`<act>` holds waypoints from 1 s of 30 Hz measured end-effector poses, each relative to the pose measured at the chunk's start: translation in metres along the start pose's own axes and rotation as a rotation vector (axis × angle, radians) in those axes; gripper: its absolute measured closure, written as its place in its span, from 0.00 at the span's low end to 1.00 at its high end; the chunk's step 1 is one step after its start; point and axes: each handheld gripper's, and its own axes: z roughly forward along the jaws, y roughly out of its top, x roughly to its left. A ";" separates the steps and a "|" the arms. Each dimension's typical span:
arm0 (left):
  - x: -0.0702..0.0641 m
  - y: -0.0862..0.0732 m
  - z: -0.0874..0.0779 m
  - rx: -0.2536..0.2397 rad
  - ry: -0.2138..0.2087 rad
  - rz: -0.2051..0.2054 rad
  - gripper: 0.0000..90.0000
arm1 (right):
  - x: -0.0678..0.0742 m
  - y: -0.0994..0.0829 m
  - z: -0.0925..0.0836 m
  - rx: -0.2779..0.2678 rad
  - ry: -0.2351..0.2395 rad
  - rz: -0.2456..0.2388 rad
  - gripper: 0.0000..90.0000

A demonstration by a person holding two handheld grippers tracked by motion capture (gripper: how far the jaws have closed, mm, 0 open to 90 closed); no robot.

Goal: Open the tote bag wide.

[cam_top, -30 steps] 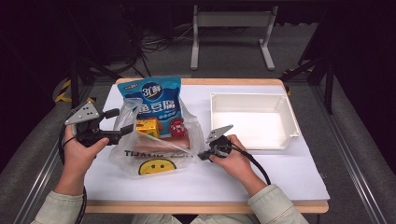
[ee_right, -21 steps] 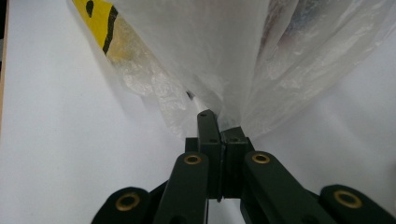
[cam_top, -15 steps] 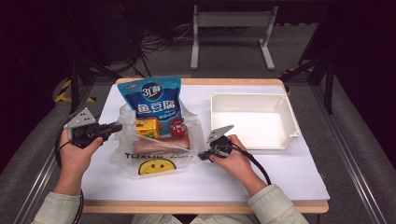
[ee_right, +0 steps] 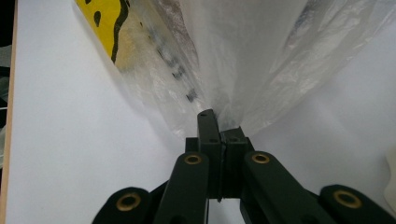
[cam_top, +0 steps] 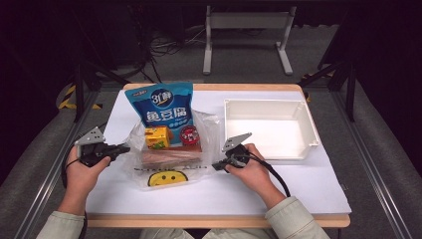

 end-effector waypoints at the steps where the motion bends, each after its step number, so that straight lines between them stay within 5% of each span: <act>1: 0.000 0.000 0.000 0.000 0.000 0.000 0.99 | 0.000 0.000 0.000 0.000 0.000 0.000 1.00; 14: 0.011 -0.021 0.016 0.074 -0.010 -0.067 0.99 | -0.001 -0.002 -0.002 0.007 0.003 0.010 1.00; 30: 0.013 -0.035 0.035 0.142 -0.025 -0.079 0.99 | 0.001 -0.007 -0.002 0.042 0.020 0.016 1.00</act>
